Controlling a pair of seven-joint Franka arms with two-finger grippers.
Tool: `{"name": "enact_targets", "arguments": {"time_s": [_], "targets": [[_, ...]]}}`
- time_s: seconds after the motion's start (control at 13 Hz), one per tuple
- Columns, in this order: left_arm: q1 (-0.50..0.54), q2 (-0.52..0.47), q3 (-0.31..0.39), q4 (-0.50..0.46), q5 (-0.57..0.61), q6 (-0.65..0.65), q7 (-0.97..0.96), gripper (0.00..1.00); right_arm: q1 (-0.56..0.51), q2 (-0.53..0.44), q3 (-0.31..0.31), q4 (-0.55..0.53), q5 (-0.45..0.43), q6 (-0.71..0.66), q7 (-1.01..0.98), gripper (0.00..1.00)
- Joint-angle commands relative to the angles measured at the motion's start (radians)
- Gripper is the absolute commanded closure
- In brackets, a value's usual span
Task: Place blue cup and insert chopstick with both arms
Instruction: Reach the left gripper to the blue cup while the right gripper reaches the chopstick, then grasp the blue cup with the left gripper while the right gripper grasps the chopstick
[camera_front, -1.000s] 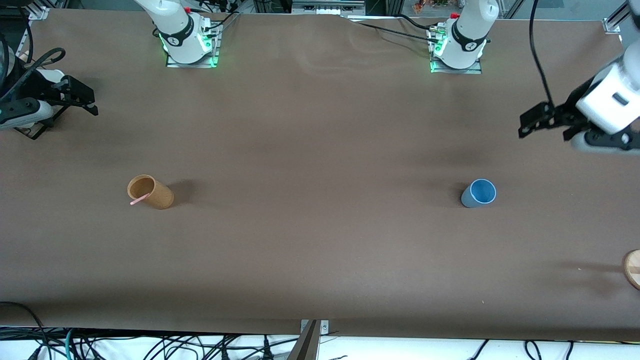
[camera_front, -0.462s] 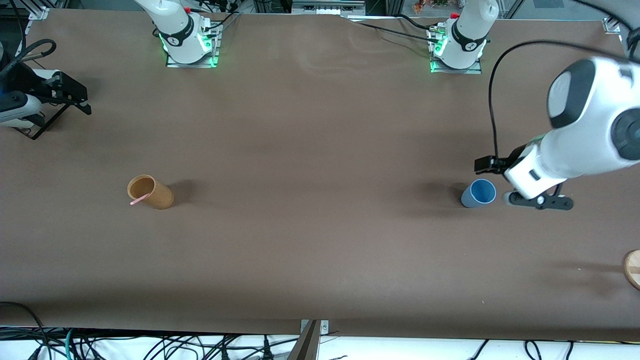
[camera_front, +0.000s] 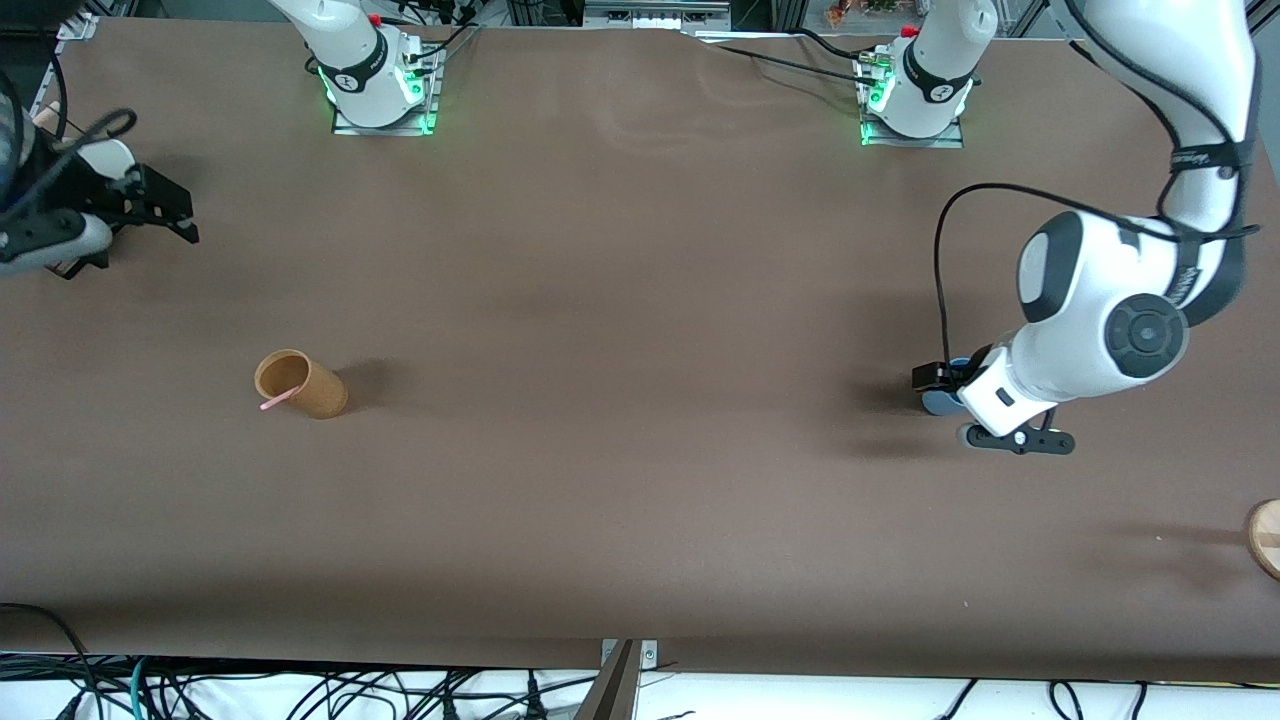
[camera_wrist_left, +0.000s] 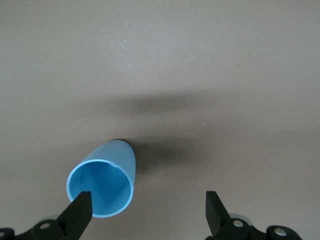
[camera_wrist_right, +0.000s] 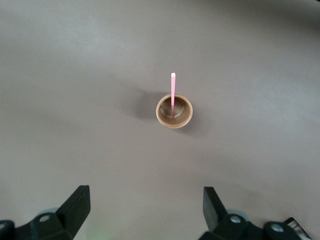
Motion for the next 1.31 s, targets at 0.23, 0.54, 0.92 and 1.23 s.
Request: {"name": "enact_targets", "arguments": {"time_s": [0.23,0.54,0.92,1.23], "targets": [[0.002,-0.093,-0.003,-0.238,0.030,0.218,0.018,0.00,-0.004,0.143,-0.007,-0.061,-0.012,0.236,-0.016,0.00],[0.002,-0.094,-0.003,-0.310,0.030,0.308,0.018,0.00,-0.005,0.211,-0.007,-0.151,-0.006,0.444,-0.033,0.00],[0.002,-0.083,-0.003,-0.397,0.030,0.454,0.016,0.33,-0.005,0.249,-0.007,-0.285,-0.006,0.676,-0.039,0.02],[0.007,-0.082,-0.003,-0.396,0.030,0.444,0.018,1.00,-0.005,0.294,-0.007,-0.287,-0.009,0.735,-0.041,0.15]]}}
